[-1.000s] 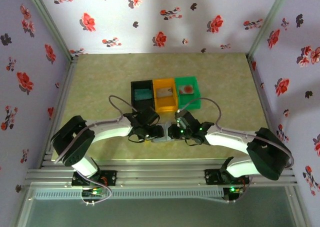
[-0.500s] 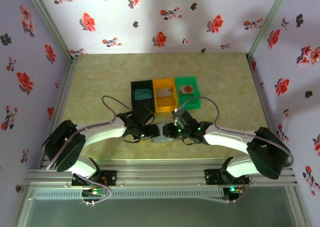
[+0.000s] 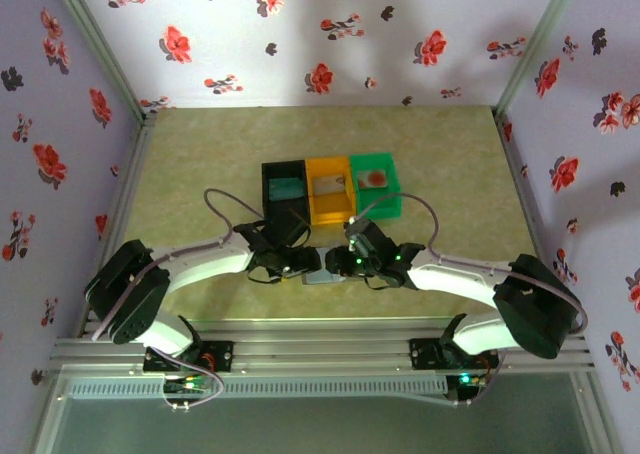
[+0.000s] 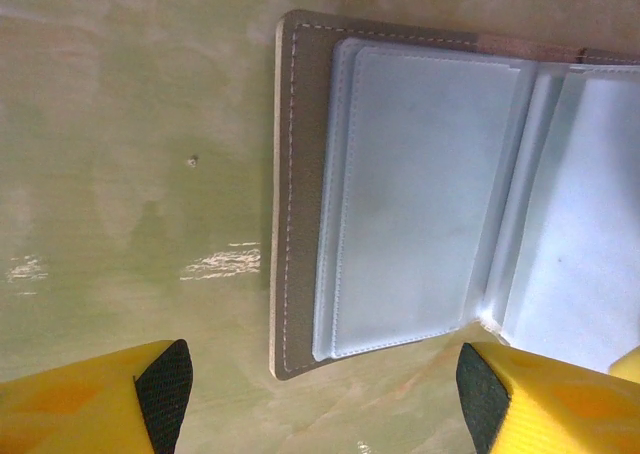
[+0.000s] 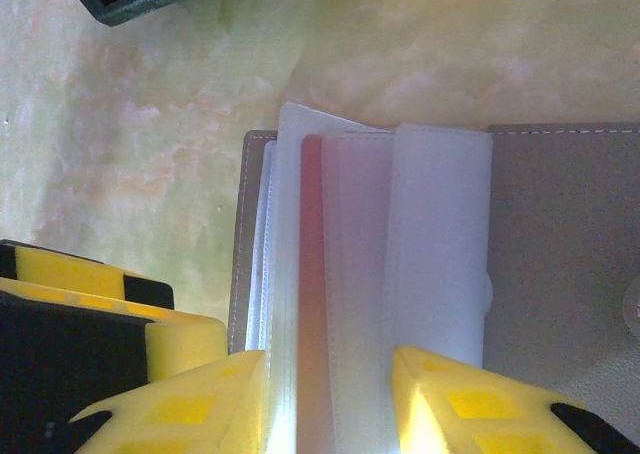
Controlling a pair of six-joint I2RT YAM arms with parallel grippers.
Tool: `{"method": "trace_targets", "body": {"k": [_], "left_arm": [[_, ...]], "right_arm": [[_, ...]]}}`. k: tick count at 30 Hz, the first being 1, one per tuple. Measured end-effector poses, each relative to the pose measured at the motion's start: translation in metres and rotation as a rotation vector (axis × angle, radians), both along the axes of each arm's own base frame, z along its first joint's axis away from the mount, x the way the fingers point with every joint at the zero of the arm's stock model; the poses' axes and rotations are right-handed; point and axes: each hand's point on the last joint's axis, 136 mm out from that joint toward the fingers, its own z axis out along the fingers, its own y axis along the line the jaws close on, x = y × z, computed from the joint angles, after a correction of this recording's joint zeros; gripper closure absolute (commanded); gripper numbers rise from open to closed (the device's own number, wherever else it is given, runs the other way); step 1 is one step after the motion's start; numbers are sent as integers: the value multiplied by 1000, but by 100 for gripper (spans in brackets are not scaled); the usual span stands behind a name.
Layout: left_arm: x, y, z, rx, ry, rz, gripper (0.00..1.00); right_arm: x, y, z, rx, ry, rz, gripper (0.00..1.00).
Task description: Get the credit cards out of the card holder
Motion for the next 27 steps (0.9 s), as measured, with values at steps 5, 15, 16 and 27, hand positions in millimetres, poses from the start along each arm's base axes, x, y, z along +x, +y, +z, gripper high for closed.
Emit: {"method": "trace_targets", "body": {"k": [5,15,16,27], "left_arm": [[0,1,-1,5,4,2,26],[0,2,-1,5,4,2,26],[0,2,-1,5,4,2,26],[0,3,-1,7,5,6,26]], "right_arm": [[0,0,0,0,0,1,56],[0,0,0,-2,-2,1,55],[0,0,0,-3,-3,0,55],[2,-3,1,-7,-16,-10,52]]}}
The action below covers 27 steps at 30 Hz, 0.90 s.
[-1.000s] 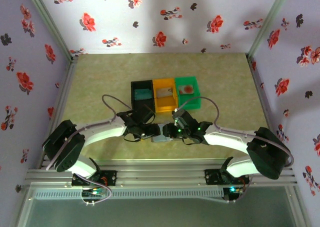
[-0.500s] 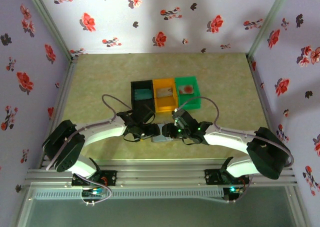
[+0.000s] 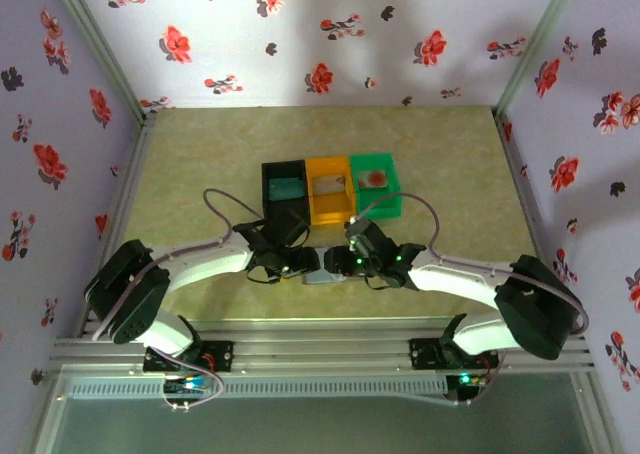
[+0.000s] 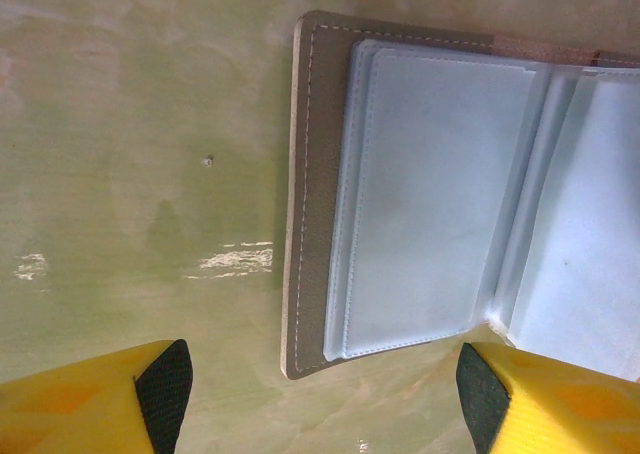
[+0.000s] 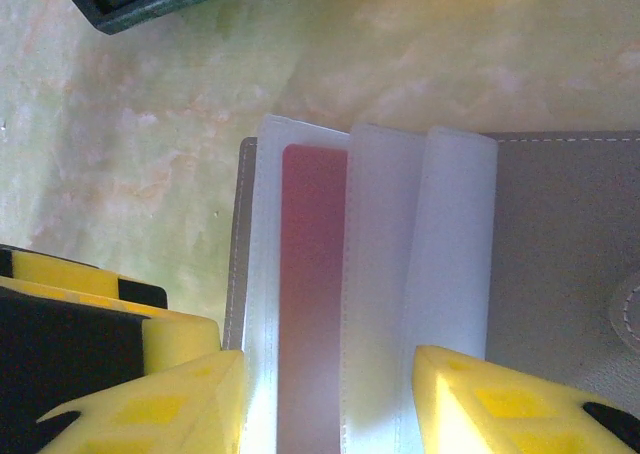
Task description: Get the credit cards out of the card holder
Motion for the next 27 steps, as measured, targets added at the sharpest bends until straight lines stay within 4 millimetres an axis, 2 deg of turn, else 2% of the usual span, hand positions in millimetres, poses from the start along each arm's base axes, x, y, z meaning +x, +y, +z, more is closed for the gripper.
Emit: {"method": "trace_targets", "body": {"k": [15,27], "left_arm": [[4,-5,5,-16,-12,0,26],[4,-5,5,-15,-12,0,25]], "right_arm": [[0,-2,1,0,-7,-5,48],[-1,-4,0,-6,-7,-8,50]]}}
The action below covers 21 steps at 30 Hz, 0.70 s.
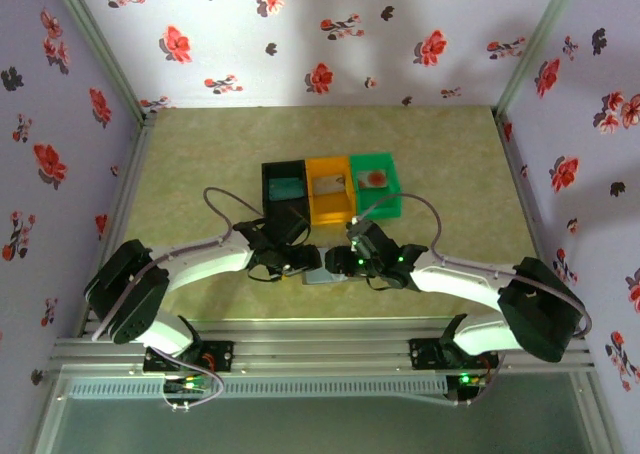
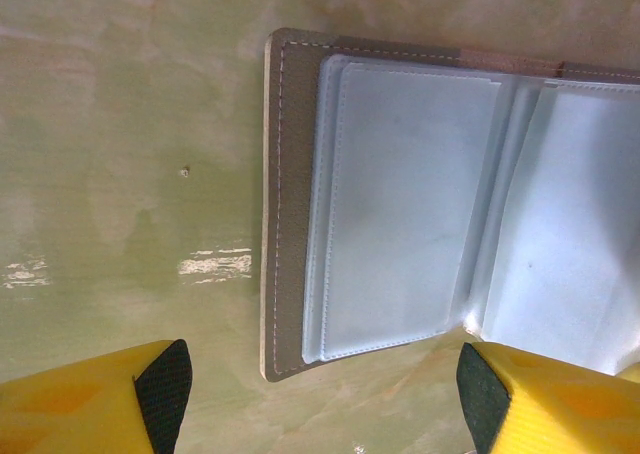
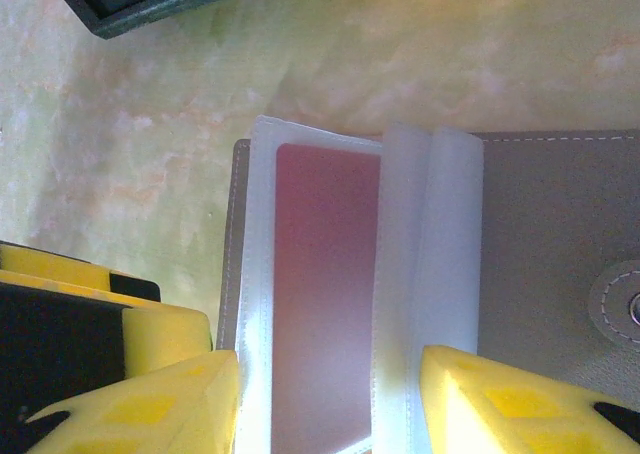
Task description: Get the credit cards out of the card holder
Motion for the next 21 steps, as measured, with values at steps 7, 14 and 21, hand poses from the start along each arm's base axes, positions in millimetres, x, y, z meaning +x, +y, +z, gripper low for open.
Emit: {"method": "trace_targets", "body": {"k": [7,14,21], "left_arm": [[0,0,-2,4,4,0,25],[0,0,-2,4,4,0,25],[0,0,-2,4,4,0,25]], "right_arm": [[0,-1,-1,-3,-1,-3,47],[0,-2,2,2,-9,-5,45],[-1,-3,2,0,-8,-5,47]]}}
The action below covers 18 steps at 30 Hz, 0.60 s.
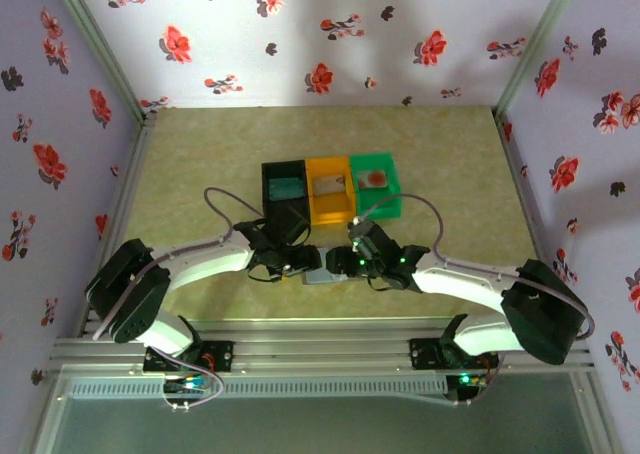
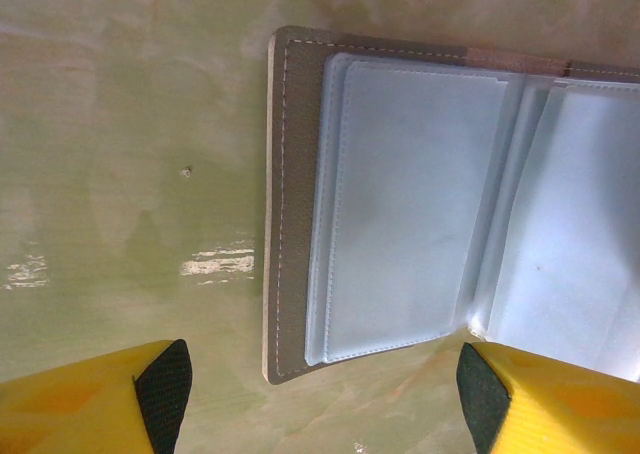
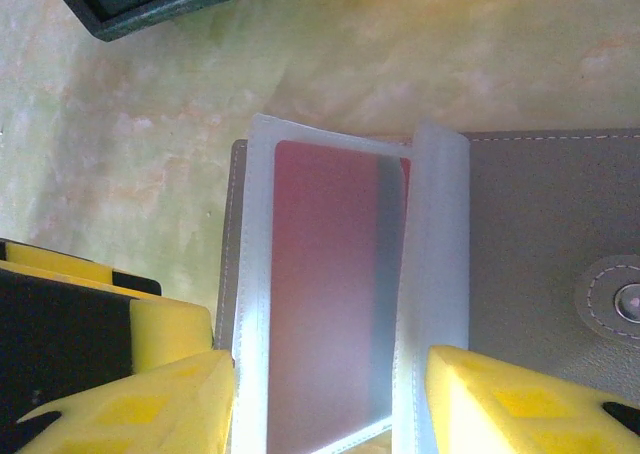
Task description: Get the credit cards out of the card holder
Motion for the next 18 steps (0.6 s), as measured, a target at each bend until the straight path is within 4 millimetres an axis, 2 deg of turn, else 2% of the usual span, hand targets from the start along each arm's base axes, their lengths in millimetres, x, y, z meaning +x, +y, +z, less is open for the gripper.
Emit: {"method": "trace_targets", "body": {"k": [18], "left_arm": [[0,0,0,0,0,1,26]], "right_arm": [[-1,-3,1,-6,-8,0,43]]}}
